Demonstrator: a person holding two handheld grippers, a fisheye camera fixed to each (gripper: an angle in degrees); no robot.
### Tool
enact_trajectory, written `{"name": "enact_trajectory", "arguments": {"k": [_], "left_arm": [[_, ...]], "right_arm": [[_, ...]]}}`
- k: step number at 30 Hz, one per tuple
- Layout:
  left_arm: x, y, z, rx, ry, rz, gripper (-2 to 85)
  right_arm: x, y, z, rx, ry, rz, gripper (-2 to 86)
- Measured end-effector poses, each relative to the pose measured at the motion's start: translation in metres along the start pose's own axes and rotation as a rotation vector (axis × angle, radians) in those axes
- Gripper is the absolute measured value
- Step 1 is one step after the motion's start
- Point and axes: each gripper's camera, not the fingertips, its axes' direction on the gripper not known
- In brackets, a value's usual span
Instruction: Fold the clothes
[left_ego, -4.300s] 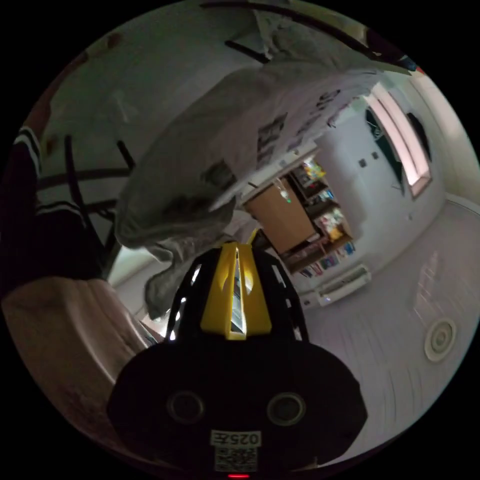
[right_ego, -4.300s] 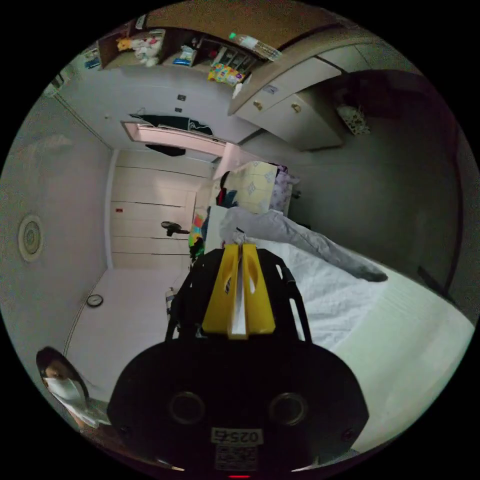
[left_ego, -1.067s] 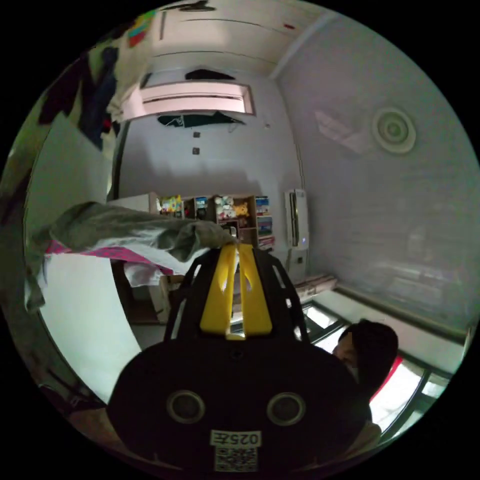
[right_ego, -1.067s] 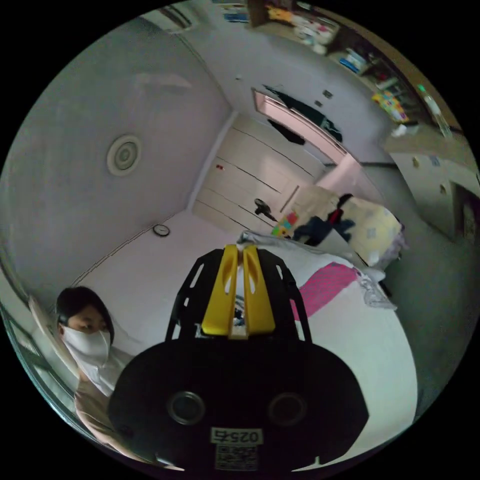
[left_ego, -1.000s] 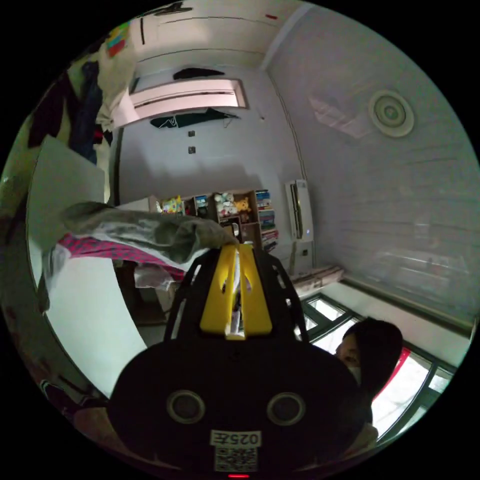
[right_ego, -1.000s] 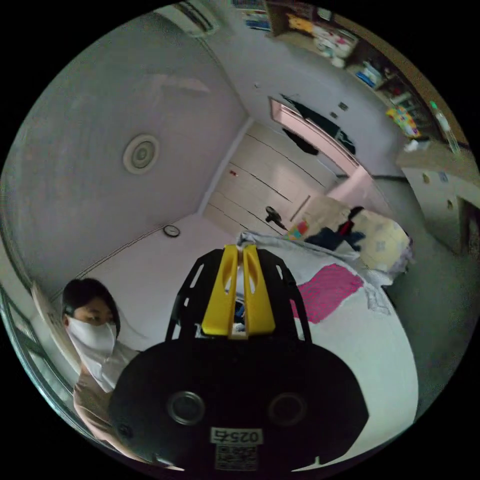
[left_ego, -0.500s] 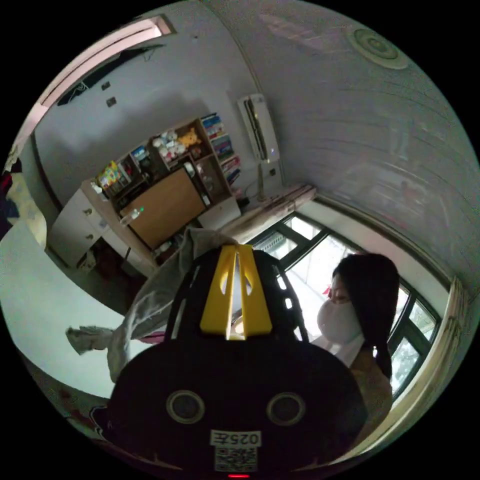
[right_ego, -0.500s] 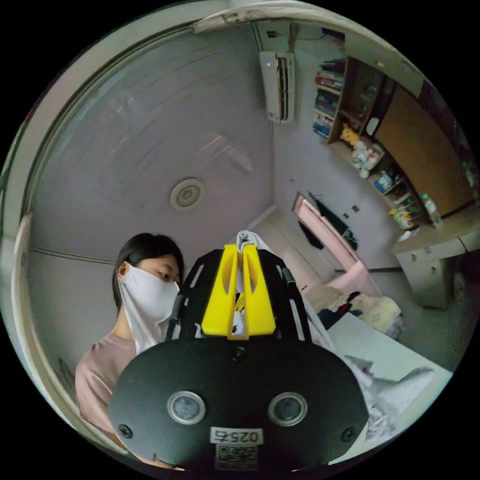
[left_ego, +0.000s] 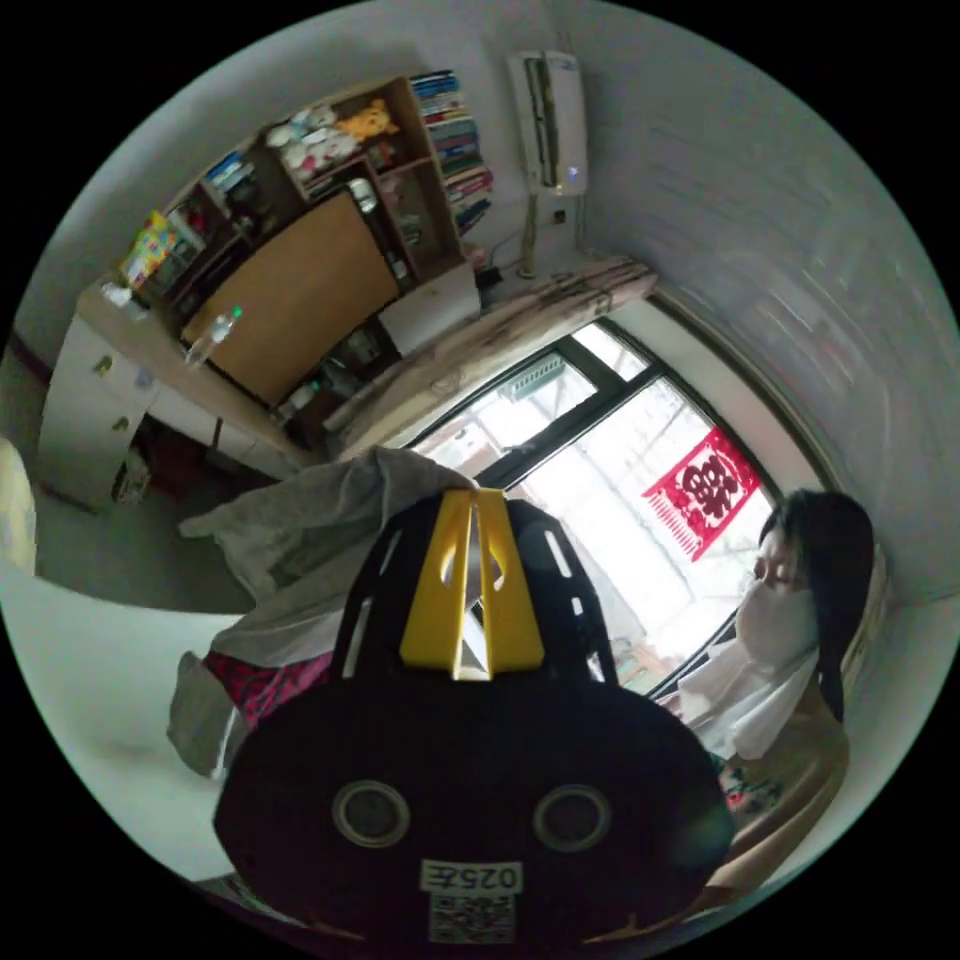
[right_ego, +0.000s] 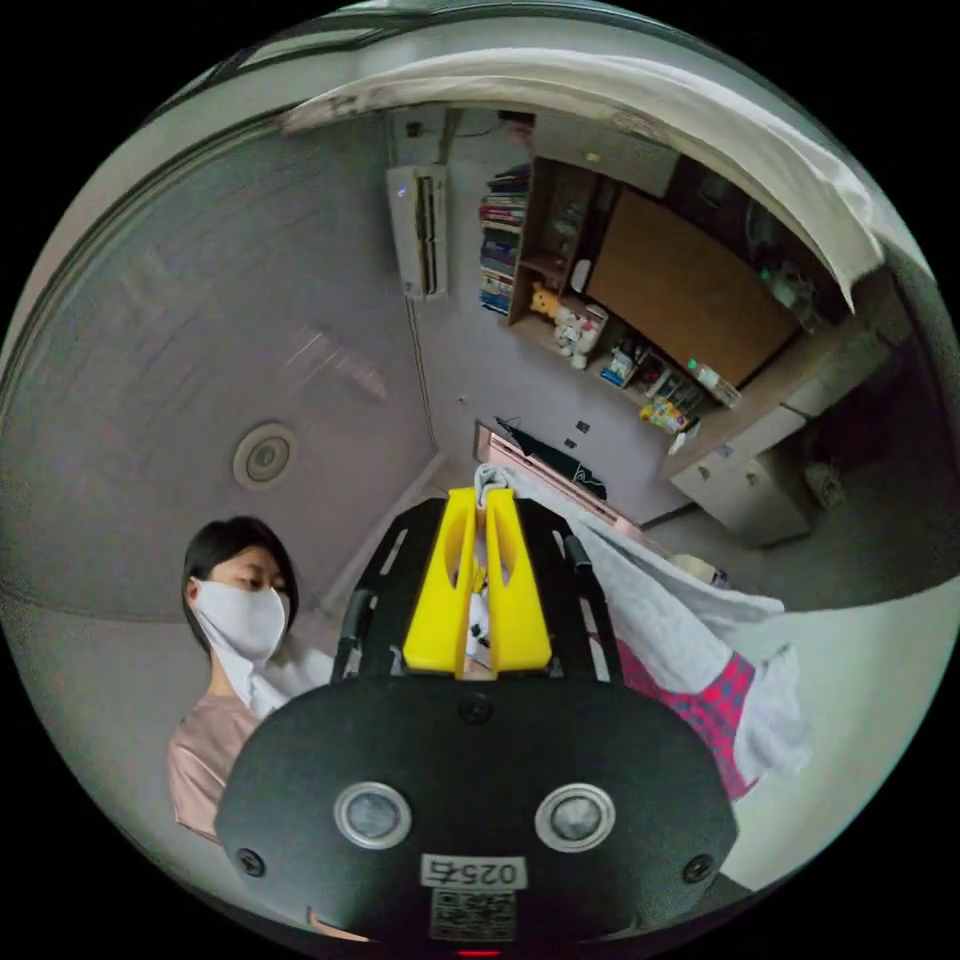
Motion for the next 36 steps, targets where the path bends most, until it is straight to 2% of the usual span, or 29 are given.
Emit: {"name": "enact_trajectory", "arguments": {"k": [3,7,11,16,18,23,30,36], "left_arm": [[0.043,-0.022,-0.012,-0.015,0.002,0.1,-1.2],[0.051,-0.012,-0.034,-0.031,0.031,0.062,-1.2],[0.011,0.043,-0.065,-0.07,0.018,-0.182,-1.3],[-0.052,0.147,-0.107,0.067,0.017,-0.556,-1.3],[-0.079,0.2,-0.124,0.109,-0.059,-0.747,-1.3],[-0.094,0.256,-0.15,0.124,-0.185,-0.917,-1.2],[-0.045,0.216,-0.169,0.252,-0.187,-0.864,-1.3],[-0.042,0.113,-0.141,0.16,-0.132,-0.717,-1.3]], "right_arm": [[-0.039,-0.009,-0.005,-0.028,0.037,-0.095,-0.5],[-0.048,0.014,-0.014,-0.022,0.04,-0.061,-0.6],[-0.004,0.081,-0.04,0.025,0.025,0.187,-0.6],[0.073,0.189,-0.071,0.077,0.131,0.555,-0.6],[0.115,0.251,-0.09,0.143,0.2,0.757,-0.6],[0.163,0.334,-0.123,0.265,0.234,0.989,-0.6],[0.119,0.322,-0.132,0.283,0.239,0.933,-0.6],[0.114,0.269,-0.138,0.307,0.198,0.796,-0.5]]}}
